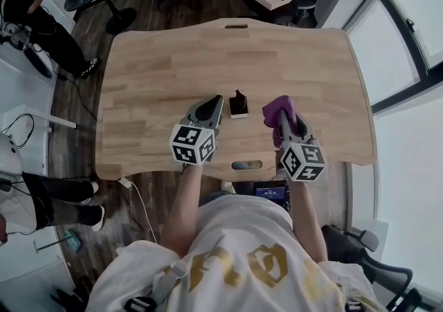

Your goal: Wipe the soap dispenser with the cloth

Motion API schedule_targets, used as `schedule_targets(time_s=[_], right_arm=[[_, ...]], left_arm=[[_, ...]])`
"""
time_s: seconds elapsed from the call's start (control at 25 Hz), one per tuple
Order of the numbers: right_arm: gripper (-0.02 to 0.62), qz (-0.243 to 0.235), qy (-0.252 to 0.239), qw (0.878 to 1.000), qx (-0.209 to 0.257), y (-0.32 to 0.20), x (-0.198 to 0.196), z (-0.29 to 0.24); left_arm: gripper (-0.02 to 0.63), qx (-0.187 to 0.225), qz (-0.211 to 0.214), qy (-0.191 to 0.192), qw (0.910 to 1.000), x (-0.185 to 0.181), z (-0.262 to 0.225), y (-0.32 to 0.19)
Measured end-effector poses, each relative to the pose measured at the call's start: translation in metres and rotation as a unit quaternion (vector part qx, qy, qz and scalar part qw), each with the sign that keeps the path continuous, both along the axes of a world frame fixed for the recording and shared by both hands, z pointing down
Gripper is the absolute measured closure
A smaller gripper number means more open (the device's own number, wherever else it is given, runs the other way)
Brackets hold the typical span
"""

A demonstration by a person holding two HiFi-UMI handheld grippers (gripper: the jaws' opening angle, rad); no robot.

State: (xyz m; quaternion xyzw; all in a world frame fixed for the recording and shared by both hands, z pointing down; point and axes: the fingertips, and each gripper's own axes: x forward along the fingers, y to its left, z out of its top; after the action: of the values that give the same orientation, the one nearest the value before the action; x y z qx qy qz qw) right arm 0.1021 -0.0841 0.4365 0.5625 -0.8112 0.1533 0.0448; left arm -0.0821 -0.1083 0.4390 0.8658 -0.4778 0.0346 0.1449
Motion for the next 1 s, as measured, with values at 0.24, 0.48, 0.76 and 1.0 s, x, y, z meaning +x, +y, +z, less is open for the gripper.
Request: schedule_targets(time_s=[0.24, 0.48, 0.76, 1.0], right_arm=[[0.541, -0.010, -0.011, 1.000, 0.006, -0.019, -0.007, -0.002], [0.541, -0.009, -0.015, 1.000, 0.000, -0.036, -0.007, 0.005], [0.541, -0.013, -0.006, 1.000, -0.020, -0.040, -0.010, 0.024], [0.541, -0.020, 0.000, 0.999, -0.040, -0.043, -0.016, 0.042]], left_arm=[[0.597, 0.004, 0.006, -0.016, 0.9998, 0.002, -0.003, -0.019], [0.597, 0.008, 0.016, -0.033, 0.9993, 0.003, -0.003, -0.035], [0.597, -0.014, 0.015, -0.036, 0.9992, 0.003, 0.019, -0.042], [0.595, -0.031, 0.028, -0.071, 0.9966, 0.006, 0.044, -0.047]])
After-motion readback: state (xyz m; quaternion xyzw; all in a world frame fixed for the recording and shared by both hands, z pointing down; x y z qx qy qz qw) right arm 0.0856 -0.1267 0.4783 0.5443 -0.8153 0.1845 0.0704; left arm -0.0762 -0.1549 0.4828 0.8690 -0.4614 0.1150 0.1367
